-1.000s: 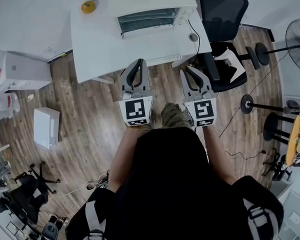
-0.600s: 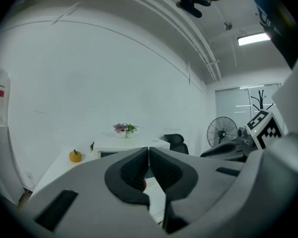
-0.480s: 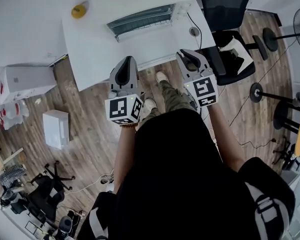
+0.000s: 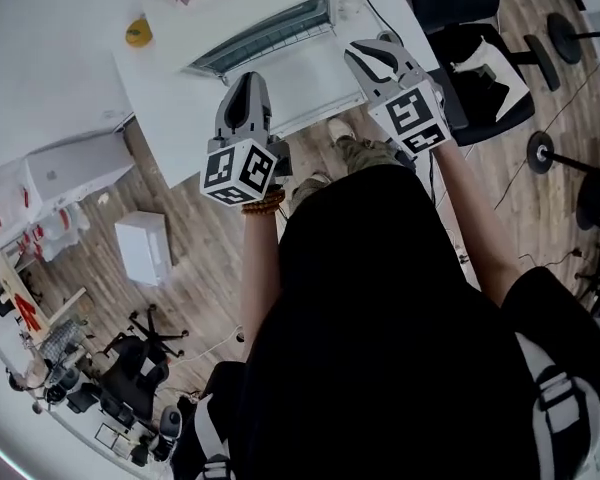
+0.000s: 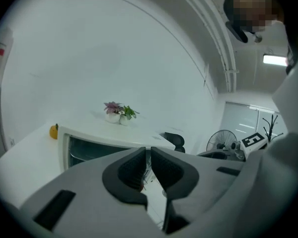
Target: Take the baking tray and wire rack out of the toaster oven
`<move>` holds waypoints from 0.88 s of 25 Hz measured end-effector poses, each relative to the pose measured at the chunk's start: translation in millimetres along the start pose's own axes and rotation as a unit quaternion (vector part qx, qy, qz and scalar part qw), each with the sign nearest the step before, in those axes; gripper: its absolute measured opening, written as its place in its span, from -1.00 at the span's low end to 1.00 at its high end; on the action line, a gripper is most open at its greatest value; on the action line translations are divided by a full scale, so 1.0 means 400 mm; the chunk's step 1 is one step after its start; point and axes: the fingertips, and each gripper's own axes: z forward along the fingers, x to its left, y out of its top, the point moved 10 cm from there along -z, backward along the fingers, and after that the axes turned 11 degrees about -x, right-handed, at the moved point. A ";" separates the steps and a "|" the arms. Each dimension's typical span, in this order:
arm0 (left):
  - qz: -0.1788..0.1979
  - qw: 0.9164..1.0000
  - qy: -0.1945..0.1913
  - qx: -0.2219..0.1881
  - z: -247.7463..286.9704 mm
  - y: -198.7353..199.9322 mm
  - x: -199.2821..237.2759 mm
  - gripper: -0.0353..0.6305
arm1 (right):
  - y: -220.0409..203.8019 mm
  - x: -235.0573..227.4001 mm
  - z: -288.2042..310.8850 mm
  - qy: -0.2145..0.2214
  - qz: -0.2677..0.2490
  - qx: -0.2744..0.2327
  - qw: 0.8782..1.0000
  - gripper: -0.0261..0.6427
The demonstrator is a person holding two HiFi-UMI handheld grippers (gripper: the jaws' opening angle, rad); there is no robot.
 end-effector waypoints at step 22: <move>-0.239 0.966 0.076 0.062 0.198 -0.184 0.182 -0.73 | -0.100 -0.049 0.219 0.079 -0.008 0.025 0.997 -0.82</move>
